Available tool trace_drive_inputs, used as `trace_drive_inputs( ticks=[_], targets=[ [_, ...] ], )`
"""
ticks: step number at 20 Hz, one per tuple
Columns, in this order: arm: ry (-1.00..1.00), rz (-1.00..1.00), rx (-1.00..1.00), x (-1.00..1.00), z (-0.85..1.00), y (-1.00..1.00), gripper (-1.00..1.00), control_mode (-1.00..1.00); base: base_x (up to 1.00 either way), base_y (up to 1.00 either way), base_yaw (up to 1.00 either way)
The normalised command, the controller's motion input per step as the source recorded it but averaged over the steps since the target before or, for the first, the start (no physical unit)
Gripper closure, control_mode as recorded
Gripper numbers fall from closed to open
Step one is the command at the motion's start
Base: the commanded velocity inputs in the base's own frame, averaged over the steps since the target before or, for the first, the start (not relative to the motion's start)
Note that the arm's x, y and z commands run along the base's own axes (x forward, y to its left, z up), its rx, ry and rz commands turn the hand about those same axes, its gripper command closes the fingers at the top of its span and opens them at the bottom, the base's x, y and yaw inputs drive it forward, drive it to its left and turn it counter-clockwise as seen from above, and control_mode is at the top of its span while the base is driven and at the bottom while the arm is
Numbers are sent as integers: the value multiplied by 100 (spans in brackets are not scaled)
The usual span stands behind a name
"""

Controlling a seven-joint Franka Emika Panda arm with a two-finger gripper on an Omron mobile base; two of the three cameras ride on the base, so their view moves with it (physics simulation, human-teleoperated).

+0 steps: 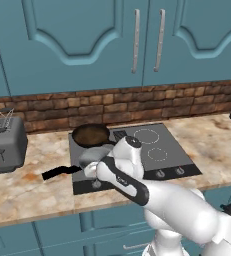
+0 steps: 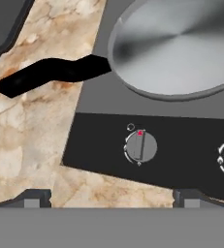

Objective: Place both pans onto different burners. Then place the potato and the chicken drumstick on different pans.

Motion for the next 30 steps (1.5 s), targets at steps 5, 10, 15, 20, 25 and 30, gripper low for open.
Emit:
trace_drive_inputs(
  ticks=[5,10,15,20,25,30],
  targets=[
    [-1,14,-11,-15,0,-43,-100,-100,0,0,0],
    [-1,8,-13,-2,0,-37,-100,-100,0,0,0],
    [-4,3,-13,0,0,-33,-100,-100,0,0,0],
    [-3,1,-11,-2,0,-39,-100,-100,0,0,0],
    [-2,0,-8,-6,0,-31,-100,100,-1,-6,0],
    [0,0,0,0,0,0,-100,100,-4,-11,0]
  ],
)
